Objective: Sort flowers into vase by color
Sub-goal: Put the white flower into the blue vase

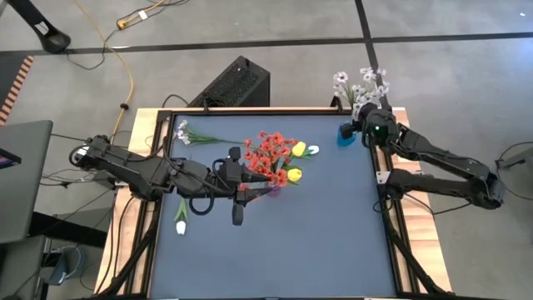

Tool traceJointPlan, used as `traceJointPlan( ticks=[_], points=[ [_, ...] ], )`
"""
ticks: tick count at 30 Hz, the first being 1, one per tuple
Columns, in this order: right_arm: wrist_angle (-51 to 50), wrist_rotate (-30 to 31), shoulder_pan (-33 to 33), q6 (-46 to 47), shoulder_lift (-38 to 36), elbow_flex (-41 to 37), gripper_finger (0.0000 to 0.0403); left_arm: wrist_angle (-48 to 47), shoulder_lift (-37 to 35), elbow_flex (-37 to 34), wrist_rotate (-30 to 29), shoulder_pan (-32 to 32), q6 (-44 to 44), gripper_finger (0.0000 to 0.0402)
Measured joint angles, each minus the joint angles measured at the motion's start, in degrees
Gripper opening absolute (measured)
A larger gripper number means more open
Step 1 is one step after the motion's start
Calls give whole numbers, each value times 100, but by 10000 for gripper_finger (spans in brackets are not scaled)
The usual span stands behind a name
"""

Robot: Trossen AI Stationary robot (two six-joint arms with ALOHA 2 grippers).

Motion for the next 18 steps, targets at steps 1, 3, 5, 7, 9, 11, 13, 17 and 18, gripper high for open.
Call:
traceJointPlan(
  ticks=[1,3,5,7,9,11,13,17,18],
  points=[
    [3,-1,-25,4,3,-68,49,-10,0,0,-2,2,-22,116],
    [16,-18,-49,4,-1,-150,73,-11,2,0,-2,0,-36,116],
    [-56,-27,-49,5,3,-182,99,-7,2,0,-2,0,-39,116],
    [-136,-96,-49,6,6,-182,127,-9,2,0,-1,0,-51,116],
    [-213,-311,-76,42,-7,-182,157,-9,2,0,-1,0,-54,116],
    [-405,-560,-122,172,-12,-180,187,-7,2,0,-2,0,-56,116],
    [-709,-858,-180,283,-10,-149,216,-9,2,0,0,0,-56,116],
    [-1617,-1247,-299,306,58,73,258,-16,2,0,1,-3,-56,116],
    [-1867,-1296,-309,306,78,135,264,-32,2,0,9,-5,-56,116]
  ],
)
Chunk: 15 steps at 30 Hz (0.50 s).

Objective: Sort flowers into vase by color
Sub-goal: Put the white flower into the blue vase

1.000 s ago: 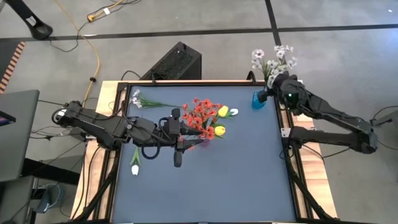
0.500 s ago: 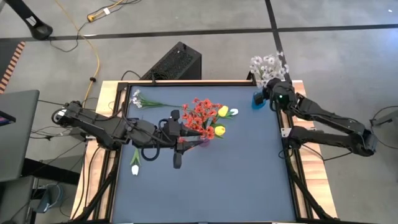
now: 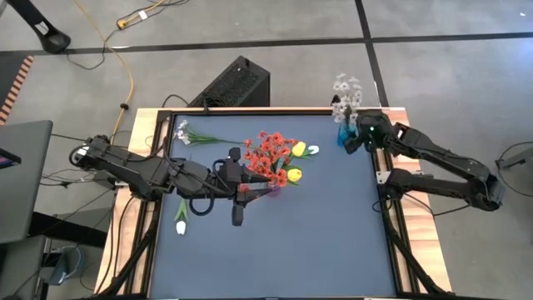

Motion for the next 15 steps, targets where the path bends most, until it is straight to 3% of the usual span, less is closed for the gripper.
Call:
traceJointPlan(
  ticks=[10,15],
  points=[
    [-1053,-1073,43,277,-40,778,276,-666,0,0,40,-4,-159,116],
    [-1636,-2150,181,653,4,1075,276,-840,0,0,16,-3,17,116]
  ],
)
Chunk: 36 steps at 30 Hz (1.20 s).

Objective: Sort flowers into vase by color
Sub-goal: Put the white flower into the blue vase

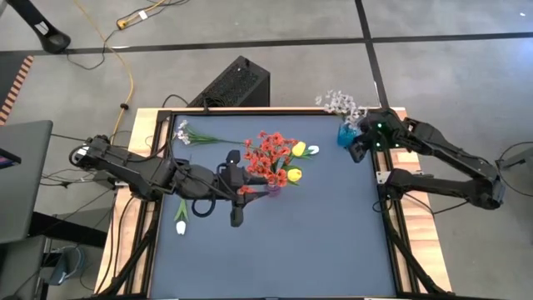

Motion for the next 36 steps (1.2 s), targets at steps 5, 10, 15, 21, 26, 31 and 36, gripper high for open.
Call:
traceJointPlan(
  ticks=[5,10,15,21,26,31,36],
  points=[
    [-24,-1259,297,620,-9,20,276,702,-2,2,-1,151,731,116],
    [-24,-1539,832,1138,-9,18,276,1209,-47,5,400,639,1466,116],
    [40,-1535,1432,1580,-9,18,276,1159,-207,4,1530,1599,1499,116],
    [120,-1205,2188,2243,-9,18,276,468,-784,17,1619,2982,1583,116],
    [207,-715,2883,2806,-9,13,276,-1387,-929,13,1595,4248,1573,116],
    [506,-360,3545,3211,-9,13,276,-2697,-651,-416,1523,5087,1617,116],
    [748,0,4091,3551,3,13,276,-2870,-317,-1103,1678,5376,2405,116]
  ],
)
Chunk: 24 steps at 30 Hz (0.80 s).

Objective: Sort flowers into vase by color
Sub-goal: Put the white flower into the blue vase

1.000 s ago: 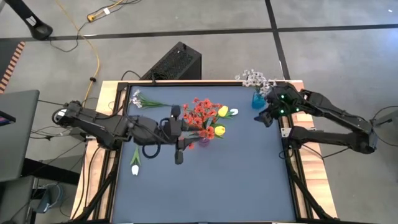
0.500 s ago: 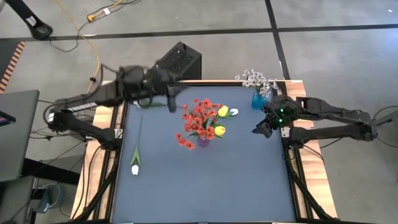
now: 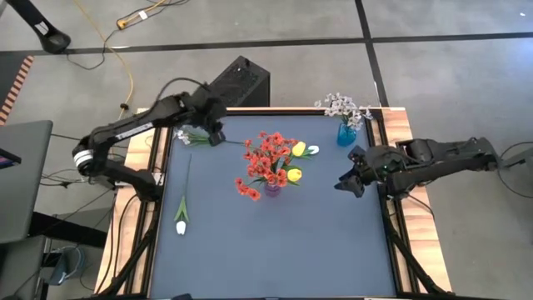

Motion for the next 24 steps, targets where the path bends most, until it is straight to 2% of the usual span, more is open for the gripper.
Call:
traceJointPlan(
  ticks=[5,7,11,15,19,24],
  points=[
    [107,157,418,193,134,-2,276,9,516,-517,343,12,1025,116],
    [210,156,559,200,248,-2,276,20,760,-663,272,6,1361,117],
    [395,155,812,202,518,-2,276,24,1332,-703,-416,45,1479,133],
    [498,-37,1074,202,814,-2,276,10,1851,-698,-344,163,1842,166],
    [633,-399,1383,205,1075,-2,276,73,2335,-698,-659,326,1993,196],
    [674,-430,1743,370,1310,-2,276,263,2601,-698,-432,488,1999,205]
  ],
)
